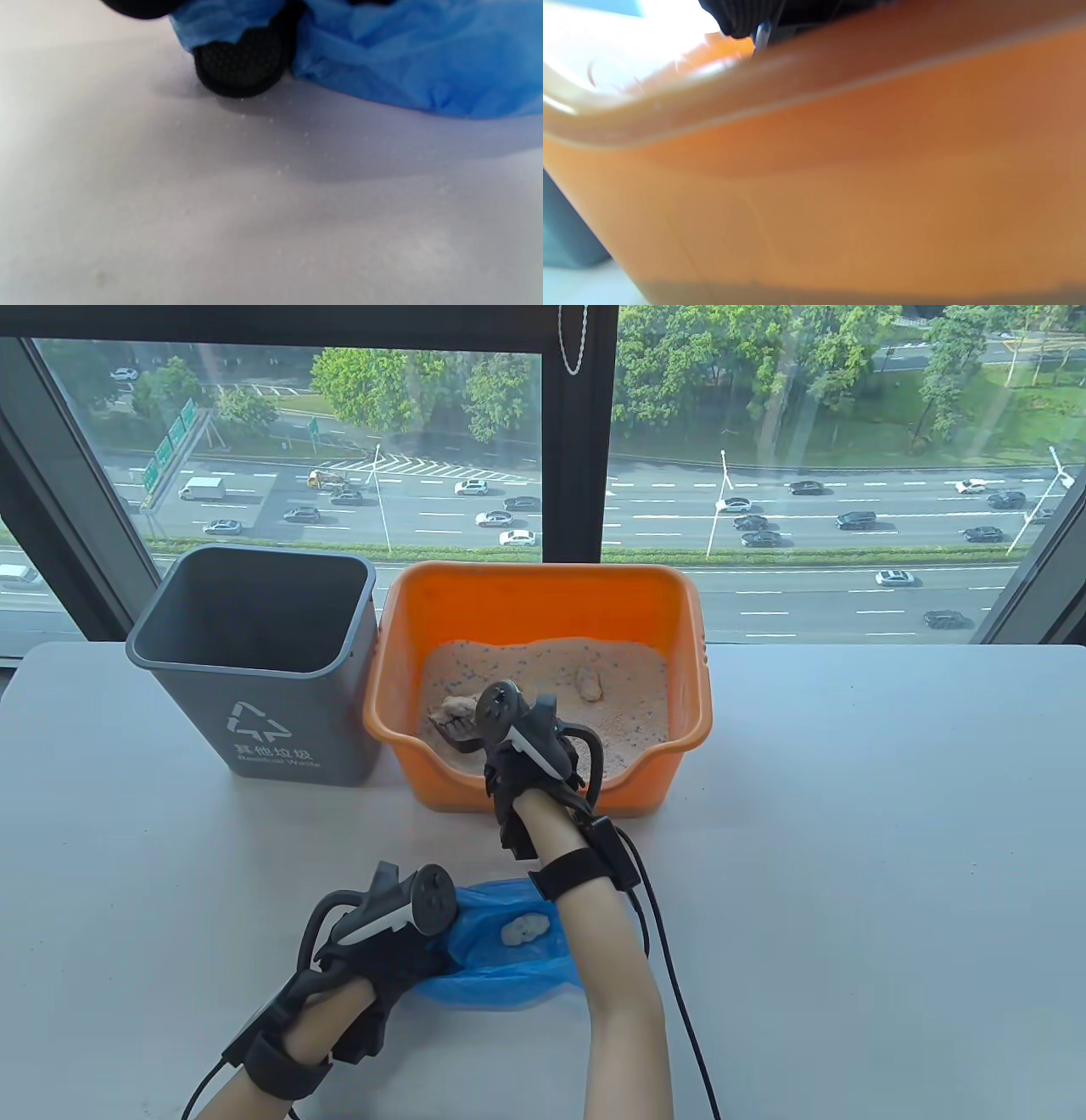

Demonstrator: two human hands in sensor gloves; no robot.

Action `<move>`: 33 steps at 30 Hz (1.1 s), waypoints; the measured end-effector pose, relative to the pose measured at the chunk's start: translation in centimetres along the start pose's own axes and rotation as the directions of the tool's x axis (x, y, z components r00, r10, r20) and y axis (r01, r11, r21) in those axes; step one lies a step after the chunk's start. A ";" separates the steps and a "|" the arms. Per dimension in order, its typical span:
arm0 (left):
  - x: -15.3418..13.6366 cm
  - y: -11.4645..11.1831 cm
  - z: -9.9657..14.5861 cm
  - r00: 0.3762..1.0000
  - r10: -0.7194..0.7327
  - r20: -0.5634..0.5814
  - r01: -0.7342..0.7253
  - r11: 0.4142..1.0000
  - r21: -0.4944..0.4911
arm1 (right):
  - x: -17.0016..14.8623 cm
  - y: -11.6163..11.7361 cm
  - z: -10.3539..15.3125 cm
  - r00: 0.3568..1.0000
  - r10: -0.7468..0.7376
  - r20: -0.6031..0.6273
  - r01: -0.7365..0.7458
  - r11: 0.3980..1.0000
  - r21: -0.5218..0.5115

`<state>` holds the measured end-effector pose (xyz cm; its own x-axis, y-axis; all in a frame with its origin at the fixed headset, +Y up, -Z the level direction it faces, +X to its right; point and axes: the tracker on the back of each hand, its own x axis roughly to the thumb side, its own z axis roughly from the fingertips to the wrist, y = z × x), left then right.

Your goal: Scoop cat litter

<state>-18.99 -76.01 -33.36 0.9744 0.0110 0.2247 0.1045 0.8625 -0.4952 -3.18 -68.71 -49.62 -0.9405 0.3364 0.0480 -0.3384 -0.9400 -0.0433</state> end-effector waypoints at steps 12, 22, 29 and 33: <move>0.0 0.0 0.0 1.000 -0.008 -0.002 0.008 1.000 0.007 | -2.2 -3.4 3.6 0.998 -0.013 -0.058 0.003 0.984 -0.178; 0.0 0.0 0.0 1.000 -0.006 -0.007 0.006 1.000 0.006 | -3.1 -4.1 4.3 0.996 -0.015 -0.083 -0.001 0.983 -0.183; 0.0 0.0 0.0 1.000 -0.006 -0.007 0.006 1.000 0.007 | -3.4 -4.7 4.6 0.998 -0.028 -0.064 0.022 0.995 -0.093; 0.0 -0.1 0.0 1.000 -0.008 -0.007 0.008 1.000 0.008 | -3.7 -5.1 5.0 0.996 -0.014 -0.090 0.000 0.989 -0.150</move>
<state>-18.97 -76.05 -33.31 0.9749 0.0005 0.2226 0.1107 0.8665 -0.4868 2.15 -65.41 -44.63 -0.9347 0.3529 -0.0418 -0.3391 -0.9209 -0.1924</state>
